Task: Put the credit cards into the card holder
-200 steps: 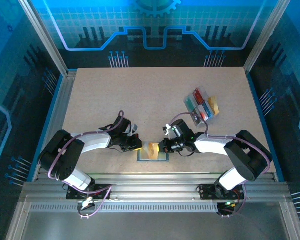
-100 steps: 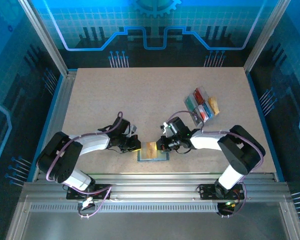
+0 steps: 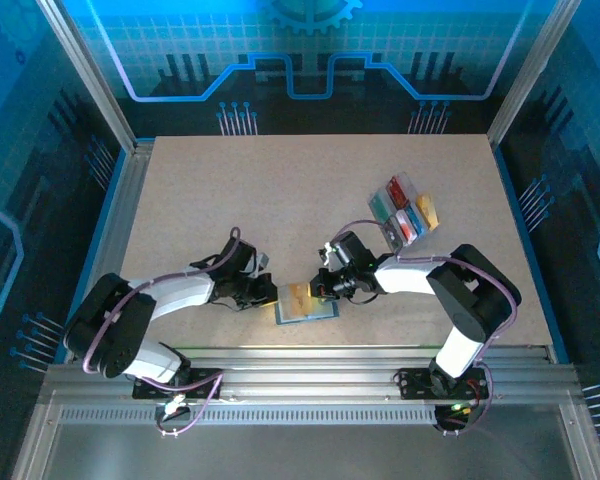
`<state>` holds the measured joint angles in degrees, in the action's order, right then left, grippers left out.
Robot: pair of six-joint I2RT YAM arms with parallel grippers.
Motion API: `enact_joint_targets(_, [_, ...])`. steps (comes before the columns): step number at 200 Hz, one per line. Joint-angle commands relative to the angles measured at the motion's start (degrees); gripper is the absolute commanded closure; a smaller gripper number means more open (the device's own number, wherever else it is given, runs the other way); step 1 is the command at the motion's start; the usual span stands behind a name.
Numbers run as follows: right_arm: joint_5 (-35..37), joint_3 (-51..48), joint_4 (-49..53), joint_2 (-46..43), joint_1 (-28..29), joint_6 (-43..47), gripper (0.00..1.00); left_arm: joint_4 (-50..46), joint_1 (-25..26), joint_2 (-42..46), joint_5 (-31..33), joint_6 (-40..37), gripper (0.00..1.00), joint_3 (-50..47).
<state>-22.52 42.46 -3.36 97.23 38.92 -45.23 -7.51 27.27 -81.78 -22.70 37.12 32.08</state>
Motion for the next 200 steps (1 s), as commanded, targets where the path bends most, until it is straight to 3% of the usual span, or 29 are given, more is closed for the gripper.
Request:
enact_joint_targets(1, [2.11,0.32,2.67,0.72,-0.54,-0.61,1.0,-3.24,-0.55,4.94,1.8,0.15,1.0,-0.44])
enact_joint_targets(34, [2.01,0.21,4.03,-1.63,-0.45,0.66,1.0,-4.6,-0.64,8.39,2.58,-0.44,0.99,0.39])
enact_joint_targets(200, [-4.26,-5.54,-9.41,-9.11,-2.43,-6.71,1.0,0.41,0.33,-1.69,0.2,-0.39,1.0,-0.96])
